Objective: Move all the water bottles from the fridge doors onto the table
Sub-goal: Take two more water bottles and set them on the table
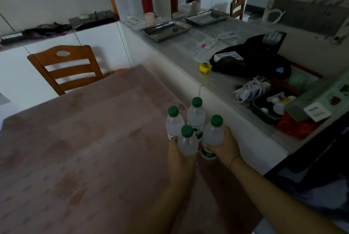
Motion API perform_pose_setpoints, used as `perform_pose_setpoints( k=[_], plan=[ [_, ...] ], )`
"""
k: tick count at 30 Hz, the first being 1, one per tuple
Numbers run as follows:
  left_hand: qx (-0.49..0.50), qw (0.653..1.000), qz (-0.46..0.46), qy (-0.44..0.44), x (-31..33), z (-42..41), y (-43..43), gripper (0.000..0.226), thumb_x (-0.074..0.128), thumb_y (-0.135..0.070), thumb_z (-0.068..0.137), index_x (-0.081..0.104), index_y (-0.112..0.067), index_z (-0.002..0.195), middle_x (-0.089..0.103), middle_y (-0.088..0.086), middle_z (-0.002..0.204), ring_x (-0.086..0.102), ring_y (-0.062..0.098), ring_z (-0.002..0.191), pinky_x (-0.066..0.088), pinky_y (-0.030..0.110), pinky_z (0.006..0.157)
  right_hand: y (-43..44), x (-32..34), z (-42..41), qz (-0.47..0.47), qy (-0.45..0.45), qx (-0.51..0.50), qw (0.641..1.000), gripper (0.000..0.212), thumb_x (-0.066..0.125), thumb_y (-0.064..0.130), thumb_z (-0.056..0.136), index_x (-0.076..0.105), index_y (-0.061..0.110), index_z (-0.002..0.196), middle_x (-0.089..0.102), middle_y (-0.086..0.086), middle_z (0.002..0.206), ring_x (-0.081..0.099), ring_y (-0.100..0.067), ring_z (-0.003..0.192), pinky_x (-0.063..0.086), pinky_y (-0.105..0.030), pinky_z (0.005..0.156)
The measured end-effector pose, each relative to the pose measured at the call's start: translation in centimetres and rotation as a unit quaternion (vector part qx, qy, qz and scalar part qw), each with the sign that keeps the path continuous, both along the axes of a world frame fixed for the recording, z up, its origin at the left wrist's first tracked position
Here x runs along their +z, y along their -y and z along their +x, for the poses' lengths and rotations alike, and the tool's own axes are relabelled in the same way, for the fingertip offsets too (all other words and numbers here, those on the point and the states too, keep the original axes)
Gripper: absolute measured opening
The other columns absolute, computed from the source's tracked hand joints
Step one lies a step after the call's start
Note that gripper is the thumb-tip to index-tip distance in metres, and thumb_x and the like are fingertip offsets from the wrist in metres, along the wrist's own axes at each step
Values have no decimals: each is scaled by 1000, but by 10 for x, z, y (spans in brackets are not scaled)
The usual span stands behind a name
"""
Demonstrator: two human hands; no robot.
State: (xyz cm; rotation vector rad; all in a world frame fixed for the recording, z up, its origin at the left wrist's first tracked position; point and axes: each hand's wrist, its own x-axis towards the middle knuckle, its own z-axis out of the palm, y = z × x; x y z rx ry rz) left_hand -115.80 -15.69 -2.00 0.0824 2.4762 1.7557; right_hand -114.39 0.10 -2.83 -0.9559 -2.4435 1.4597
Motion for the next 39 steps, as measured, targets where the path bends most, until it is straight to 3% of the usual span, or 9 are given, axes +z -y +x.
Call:
perform_pose_setpoints(
  k=[6,8,11,14,17,20,22,28,39],
  plan=[
    [6,1000,6,-12,-7,-3,-5,53,82,-23,67,48,-26,109,61,-7,102,64,9,90,59,30,67,-2,-1,-6,-10,-25,16,999,74,81,38,48,53,18,113,66,2,106,64,-16,98,57,-40,84],
    [-1,1000,1,-17,-8,-2,-5,58,82,-24,67,47,-24,113,60,-6,106,62,10,94,58,29,70,-1,5,-4,-6,-37,21,999,63,82,30,52,55,14,107,66,0,103,63,-18,97,56,-41,86],
    [-22,999,-3,-28,-7,0,-4,69,83,-22,68,43,-20,124,56,-4,118,59,12,104,53,16,77,3,21,-2,3,-52,46,998,31,78,6,65,59,16,87,63,5,85,63,-19,92,55,-39,85],
    [-39,998,-14,-45,-5,7,-4,83,85,-24,69,37,-16,136,50,-3,130,53,9,116,42,1,82,2,32,7,-22,-55,74,995,37,78,1,65,58,22,88,62,6,91,63,-22,99,54,-35,86],
    [-29,997,-31,-60,-3,18,0,94,87,-32,65,33,-15,140,46,-1,134,50,13,121,45,17,95,0,34,28,-74,-51,52,995,80,83,7,63,41,12,131,49,-1,128,48,-18,120,43,-31,98],
    [-21,993,-89,-74,8,37,8,98,84,-37,67,29,-13,145,39,3,142,39,17,129,31,21,102,-2,36,52,-46,-59,20,997,102,82,12,68,19,11,147,28,-9,151,30,-24,138,31,-34,108],
    [-8,991,-116,-61,16,52,15,98,82,-38,71,26,-9,146,36,8,146,35,23,133,25,20,97,-1,38,67,-32,-73,0,997,102,82,16,68,19,12,148,27,-13,152,29,-27,139,30,-35,108],
    [-28,982,-172,-78,29,85,37,92,79,-40,75,30,-5,145,40,14,143,38,29,133,36,39,105,15,53,114,-2,-109,-7,994,99,82,16,69,21,14,147,31,-14,149,33,-26,137,32,-37,111],
    [-260,925,-221,-169,57,126,65,76,76,-49,73,48,-13,134,51,7,135,46,26,127,38,38,103,69,87,228,157,-54,-55,985,82,77,29,75,33,18,144,31,-6,148,33,-24,136,28,-32,110]
  ],
)
